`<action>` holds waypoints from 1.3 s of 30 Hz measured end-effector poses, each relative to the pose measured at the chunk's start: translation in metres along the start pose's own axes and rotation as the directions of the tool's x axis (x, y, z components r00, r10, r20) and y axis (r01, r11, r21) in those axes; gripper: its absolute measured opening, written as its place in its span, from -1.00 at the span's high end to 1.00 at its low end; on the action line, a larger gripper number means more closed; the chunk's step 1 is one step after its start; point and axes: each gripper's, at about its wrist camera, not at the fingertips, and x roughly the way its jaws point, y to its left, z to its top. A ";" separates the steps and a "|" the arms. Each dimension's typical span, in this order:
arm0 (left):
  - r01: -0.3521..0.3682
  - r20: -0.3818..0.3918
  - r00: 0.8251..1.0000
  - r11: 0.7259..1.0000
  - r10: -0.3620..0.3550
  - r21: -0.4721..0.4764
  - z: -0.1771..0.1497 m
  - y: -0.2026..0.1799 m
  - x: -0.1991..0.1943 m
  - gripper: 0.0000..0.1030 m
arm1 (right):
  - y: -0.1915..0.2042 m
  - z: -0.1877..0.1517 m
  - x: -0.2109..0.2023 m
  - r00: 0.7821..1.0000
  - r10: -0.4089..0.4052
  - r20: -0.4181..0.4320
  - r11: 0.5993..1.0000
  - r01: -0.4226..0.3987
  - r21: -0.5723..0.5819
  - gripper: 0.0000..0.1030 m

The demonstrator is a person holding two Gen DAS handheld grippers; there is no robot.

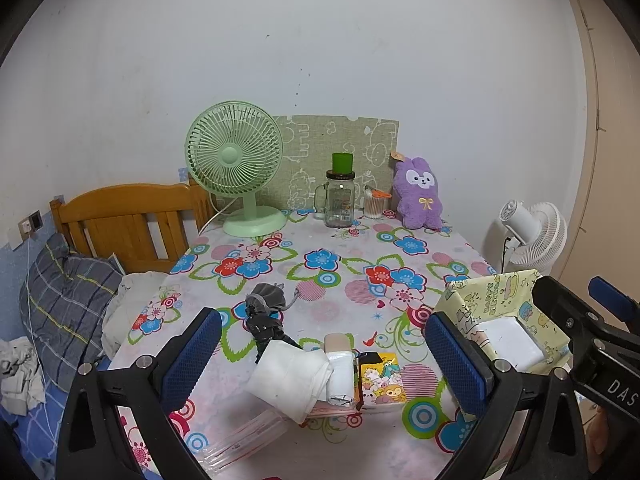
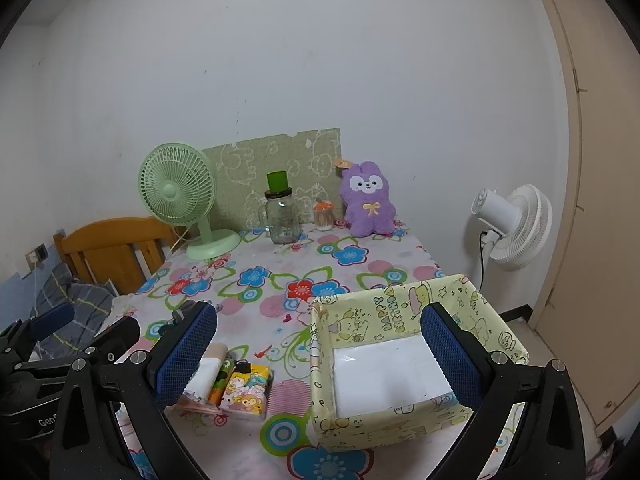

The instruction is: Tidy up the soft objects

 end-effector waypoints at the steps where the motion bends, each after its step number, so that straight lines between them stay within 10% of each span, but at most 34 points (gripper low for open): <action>1: -0.001 0.002 1.000 1.000 0.001 -0.001 -0.001 0.000 -0.001 -0.98 | 0.000 0.000 0.001 1.000 0.000 -0.002 1.000 0.000 0.000 -1.00; 39: 0.029 0.000 1.000 0.999 -0.029 0.028 -0.007 0.006 -0.005 -0.89 | 0.027 -0.001 0.000 1.000 0.021 -0.006 1.000 -0.021 -0.003 -0.95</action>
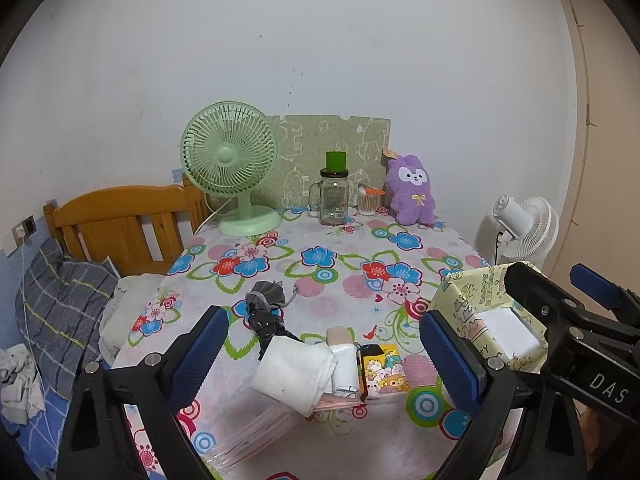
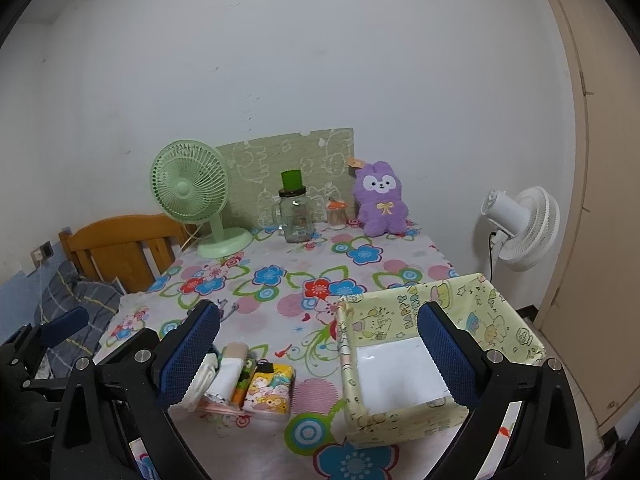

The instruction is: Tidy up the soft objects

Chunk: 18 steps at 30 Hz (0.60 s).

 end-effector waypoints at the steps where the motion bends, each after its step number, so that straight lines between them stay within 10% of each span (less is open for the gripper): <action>1: 0.000 -0.001 1.000 1.000 0.000 0.000 -0.001 0.001 0.000 -0.88 | 0.001 -0.001 0.001 1.000 0.003 -0.003 1.000 -0.003 0.001 -0.95; 18: -0.008 -0.075 0.997 1.000 0.008 -0.002 -0.034 0.024 0.019 -0.84 | 0.029 -0.035 0.020 0.996 0.057 -0.065 0.998 -0.057 0.006 -0.94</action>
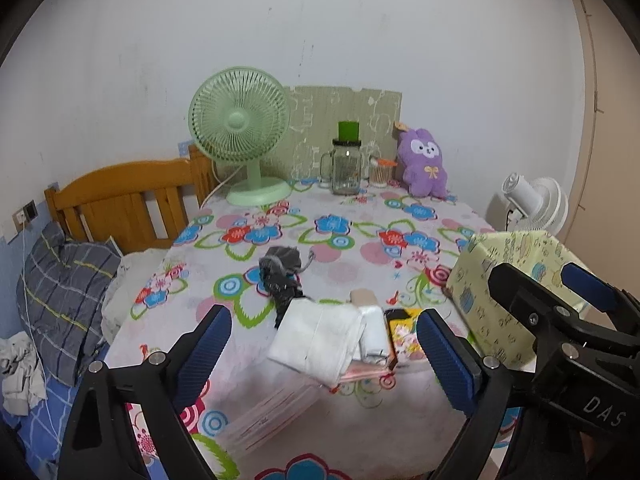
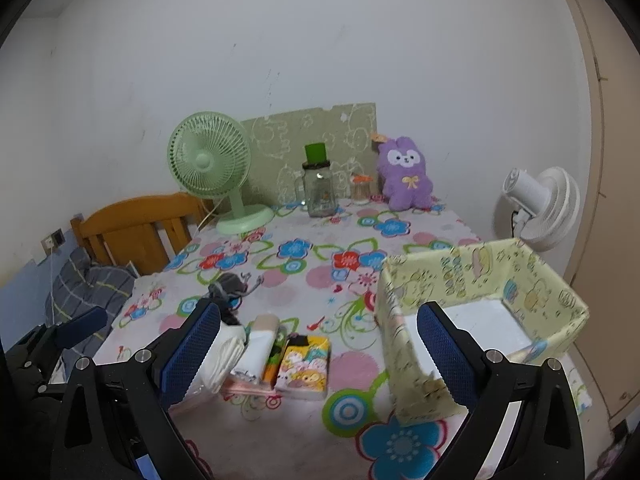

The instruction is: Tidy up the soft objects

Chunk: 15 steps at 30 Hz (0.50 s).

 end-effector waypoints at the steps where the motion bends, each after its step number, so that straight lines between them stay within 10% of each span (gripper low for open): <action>1: 0.001 -0.005 1.000 1.000 -0.001 0.000 -0.002 0.002 0.001 -0.83 | 0.001 -0.003 0.001 1.000 0.004 -0.005 1.000 -0.004 0.002 -0.94; 15: 0.007 -0.074 0.997 1.000 -0.007 0.001 -0.029 0.017 0.025 -0.76 | 0.021 -0.031 0.024 0.998 0.024 -0.057 1.000 -0.025 -0.011 -0.93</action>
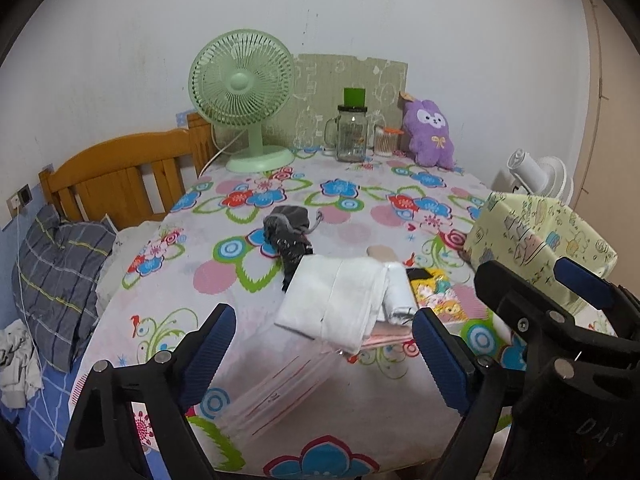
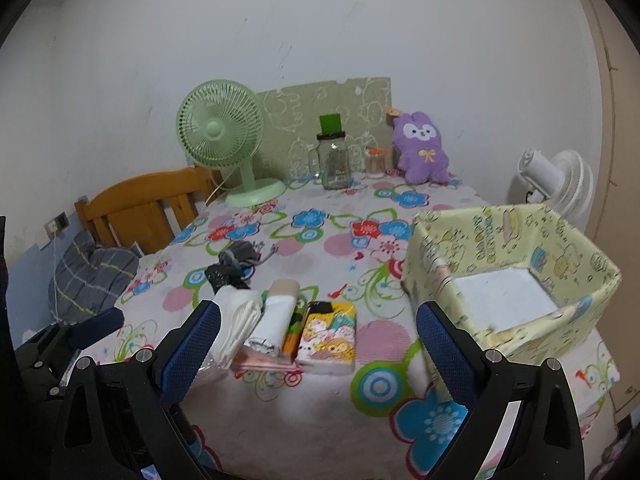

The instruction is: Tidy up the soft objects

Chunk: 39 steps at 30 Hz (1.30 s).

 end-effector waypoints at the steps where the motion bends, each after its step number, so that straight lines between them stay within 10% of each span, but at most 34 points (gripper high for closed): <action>1: -0.002 -0.004 1.000 1.000 0.002 -0.001 -0.002 0.001 0.002 -0.73 | 0.002 -0.002 0.003 1.000 0.003 -0.007 1.000 -0.003 0.000 -0.93; 22: 0.044 -0.172 0.984 0.998 -0.052 -0.051 -0.031 0.022 0.047 -0.33 | 0.027 -0.023 0.044 0.993 0.026 -0.117 0.999 -0.028 -0.020 -0.92; 39: 0.097 -0.179 0.978 0.993 -0.107 -0.066 -0.032 0.028 0.053 0.52 | 0.039 -0.025 0.057 0.989 0.036 -0.144 0.998 -0.042 -0.038 -0.92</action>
